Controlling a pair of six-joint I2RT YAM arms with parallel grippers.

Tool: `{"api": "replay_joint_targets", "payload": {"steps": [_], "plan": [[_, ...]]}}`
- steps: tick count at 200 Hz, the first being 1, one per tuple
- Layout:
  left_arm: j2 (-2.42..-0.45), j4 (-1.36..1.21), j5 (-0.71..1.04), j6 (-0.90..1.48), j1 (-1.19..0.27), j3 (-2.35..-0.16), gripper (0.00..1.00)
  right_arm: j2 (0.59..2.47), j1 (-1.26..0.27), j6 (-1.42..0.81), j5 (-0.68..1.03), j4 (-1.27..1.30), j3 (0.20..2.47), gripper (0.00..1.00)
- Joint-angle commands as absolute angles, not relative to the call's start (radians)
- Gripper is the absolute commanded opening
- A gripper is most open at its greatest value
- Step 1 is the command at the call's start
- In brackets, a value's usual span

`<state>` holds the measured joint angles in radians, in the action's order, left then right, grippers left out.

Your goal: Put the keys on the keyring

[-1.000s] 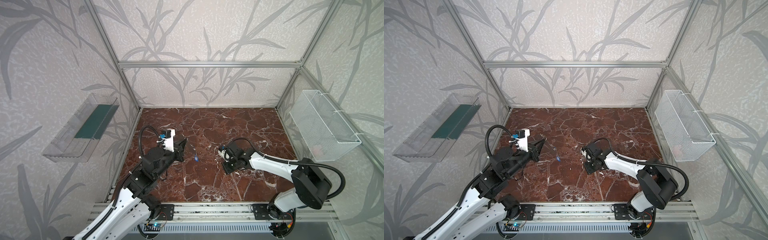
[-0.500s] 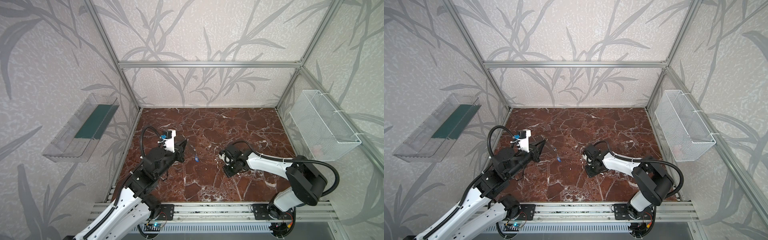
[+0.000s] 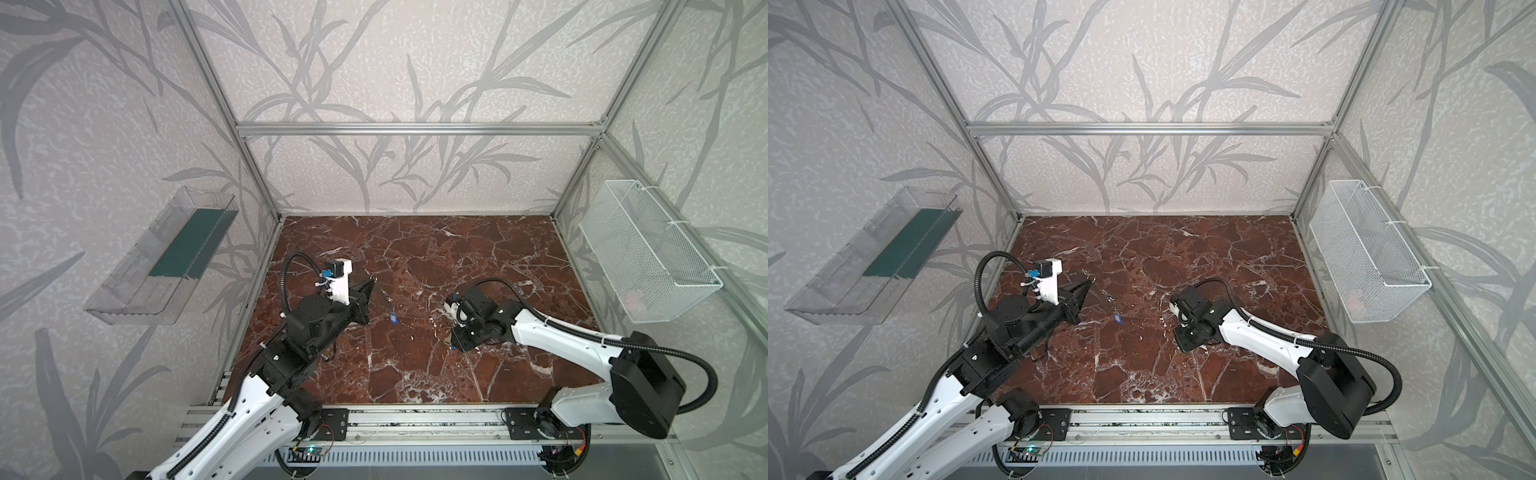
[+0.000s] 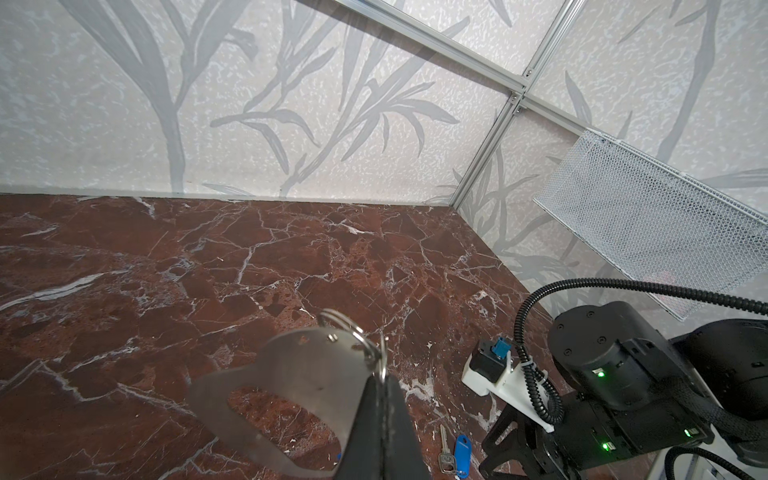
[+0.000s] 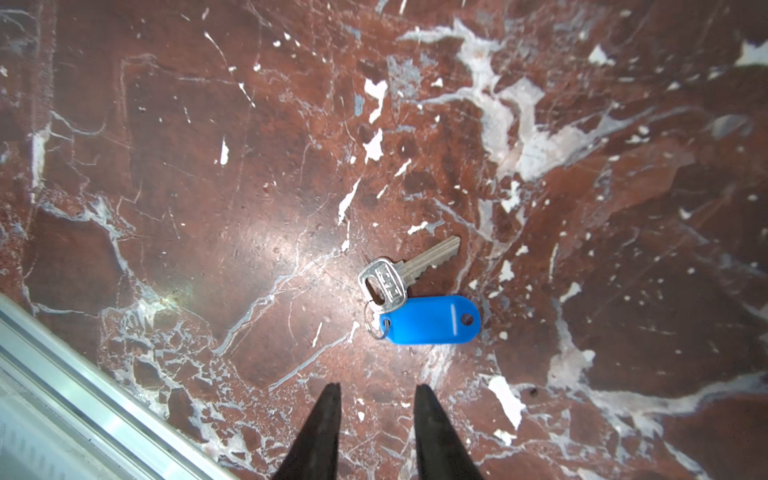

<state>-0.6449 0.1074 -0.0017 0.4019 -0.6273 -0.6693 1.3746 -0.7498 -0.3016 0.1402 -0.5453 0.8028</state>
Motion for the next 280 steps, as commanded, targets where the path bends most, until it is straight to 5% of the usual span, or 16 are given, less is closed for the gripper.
{"api": "replay_joint_targets", "payload": {"steps": [1, 122, 182, 236, 280], "plan": [[-0.642, 0.058, 0.001, 0.403, -0.628, -0.664, 0.0, 1.364, -0.753, -0.265, 0.158, -0.51, 0.773, 0.33], [-0.64, 0.061, 0.002, 0.402, -0.628, -0.664, 0.0, 1.497, -0.755, -0.203, 0.157, -0.386, 0.749, 0.29], [-0.642, 0.06, 0.002, 0.4, -0.629, -0.668, 0.0, 1.516, -0.755, -0.198, 0.138, -0.378, 0.761, 0.2], [-0.643, 0.059, 0.002, 0.399, -0.627, -0.669, 0.0, 1.487, -0.755, -0.197, 0.134, -0.374, 0.758, 0.0], [-0.638, 0.051, 0.01, 0.402, -0.629, -0.665, 0.0, 1.496, -0.755, -0.2, 0.11, -0.426, 0.825, 0.0]]}}
